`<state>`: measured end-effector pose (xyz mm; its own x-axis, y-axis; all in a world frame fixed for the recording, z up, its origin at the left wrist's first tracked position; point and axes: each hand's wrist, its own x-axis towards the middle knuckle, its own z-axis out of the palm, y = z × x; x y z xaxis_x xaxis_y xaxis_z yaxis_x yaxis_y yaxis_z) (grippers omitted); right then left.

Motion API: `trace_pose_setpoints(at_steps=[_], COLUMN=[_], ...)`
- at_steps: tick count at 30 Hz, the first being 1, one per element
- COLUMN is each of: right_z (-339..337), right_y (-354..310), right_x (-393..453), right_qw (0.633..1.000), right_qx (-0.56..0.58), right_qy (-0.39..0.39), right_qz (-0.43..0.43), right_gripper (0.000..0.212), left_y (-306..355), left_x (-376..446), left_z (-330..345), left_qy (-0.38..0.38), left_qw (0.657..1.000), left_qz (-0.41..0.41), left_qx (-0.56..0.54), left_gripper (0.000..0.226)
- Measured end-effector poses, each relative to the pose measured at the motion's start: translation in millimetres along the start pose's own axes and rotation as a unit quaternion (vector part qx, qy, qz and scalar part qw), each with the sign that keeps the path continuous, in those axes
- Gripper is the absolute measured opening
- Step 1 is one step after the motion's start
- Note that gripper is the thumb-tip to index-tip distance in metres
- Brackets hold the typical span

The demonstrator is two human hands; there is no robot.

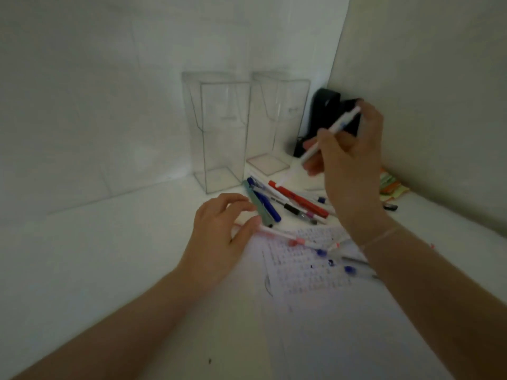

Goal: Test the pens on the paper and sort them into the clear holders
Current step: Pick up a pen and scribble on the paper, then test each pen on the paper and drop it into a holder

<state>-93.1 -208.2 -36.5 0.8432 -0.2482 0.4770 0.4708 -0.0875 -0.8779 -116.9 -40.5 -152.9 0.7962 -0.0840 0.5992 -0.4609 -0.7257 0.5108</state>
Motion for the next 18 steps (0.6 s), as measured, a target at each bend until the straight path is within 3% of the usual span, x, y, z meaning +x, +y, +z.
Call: trace_pose_setpoints(at_steps=[4, 8, 11, 14, 18], right_z=[43, 75, 88, 90, 85], right_y=[-33, -43, -41, -35, -26], right_x=[62, 93, 96, 96, 103], right_qw=[0.997, 0.991, 0.981, 0.973, 0.971], right_qx=[-0.031, -0.081, -0.126, -0.148, -0.157], right_qy=[-0.034, -0.049, -0.092, -0.118, -0.129], right_qz=[-0.054, -0.094, -0.119, -0.132, -0.128], right_gripper=[0.01, 0.007, 0.006, 0.007, 0.009], left_y=[-22, -31, -32, -38, -47], left_x=[24, 77, 125, 159, 178], left_z=[-29, -65, -76, -80, -86], left_qy=[0.082, 0.175, 0.119, 0.016, -0.042], left_qw=[0.995, 0.982, 0.987, 0.985, 0.963], left_qz=[-0.027, -0.073, -0.087, -0.04, 0.039], left_qx=[0.053, 0.018, 0.059, 0.169, 0.263], left_gripper=[0.04, 0.062, 0.093, 0.117, 0.119])
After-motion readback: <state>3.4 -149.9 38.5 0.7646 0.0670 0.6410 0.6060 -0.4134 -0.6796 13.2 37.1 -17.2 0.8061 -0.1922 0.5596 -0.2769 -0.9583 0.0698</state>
